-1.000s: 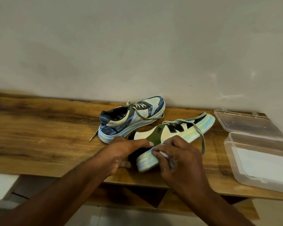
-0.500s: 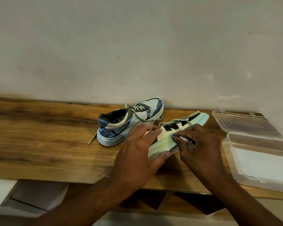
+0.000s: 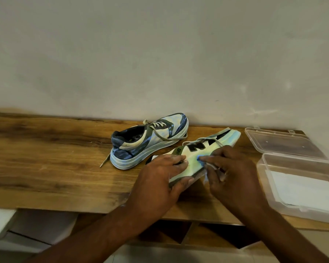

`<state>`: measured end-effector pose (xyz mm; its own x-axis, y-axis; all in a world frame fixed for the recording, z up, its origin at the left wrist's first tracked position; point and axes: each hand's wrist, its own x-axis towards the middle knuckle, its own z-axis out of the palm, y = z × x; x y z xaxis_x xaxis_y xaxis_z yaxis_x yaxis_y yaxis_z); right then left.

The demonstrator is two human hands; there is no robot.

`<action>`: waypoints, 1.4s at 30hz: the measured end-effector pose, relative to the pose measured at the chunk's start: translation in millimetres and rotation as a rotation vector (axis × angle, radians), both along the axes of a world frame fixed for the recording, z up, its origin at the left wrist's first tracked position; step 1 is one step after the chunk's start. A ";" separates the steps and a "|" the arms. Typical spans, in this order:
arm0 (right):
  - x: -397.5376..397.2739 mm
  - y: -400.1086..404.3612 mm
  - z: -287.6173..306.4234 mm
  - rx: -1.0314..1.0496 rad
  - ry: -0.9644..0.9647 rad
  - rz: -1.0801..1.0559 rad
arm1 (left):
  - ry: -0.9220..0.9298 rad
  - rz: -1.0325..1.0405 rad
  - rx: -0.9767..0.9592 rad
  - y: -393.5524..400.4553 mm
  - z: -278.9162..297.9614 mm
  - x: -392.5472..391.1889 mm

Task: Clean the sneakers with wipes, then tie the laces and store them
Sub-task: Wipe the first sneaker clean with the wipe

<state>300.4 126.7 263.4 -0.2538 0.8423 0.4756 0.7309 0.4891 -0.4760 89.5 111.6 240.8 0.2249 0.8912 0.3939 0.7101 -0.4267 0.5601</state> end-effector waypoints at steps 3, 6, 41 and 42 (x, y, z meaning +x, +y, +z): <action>12.3 12.6 0.9 0.040 0.034 -0.078 | -0.019 0.012 0.025 -2.8 -3.1 0.7; 12.6 16.6 -1.2 0.049 0.054 -0.114 | -0.001 0.013 0.074 -4.3 -7.0 1.6; 26.2 37.1 -7.8 0.101 0.210 -0.204 | 0.252 0.024 0.388 -13.0 -19.0 15.8; 18.0 32.7 -8.7 0.089 0.185 -0.187 | 0.248 0.025 0.389 -13.0 -19.0 15.9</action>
<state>318.4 159.4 254.6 0.0002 0.8189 0.5739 0.7174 0.3997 -0.5706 105.5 98.6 221.8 0.3351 0.6940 0.6373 0.8151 -0.5528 0.1734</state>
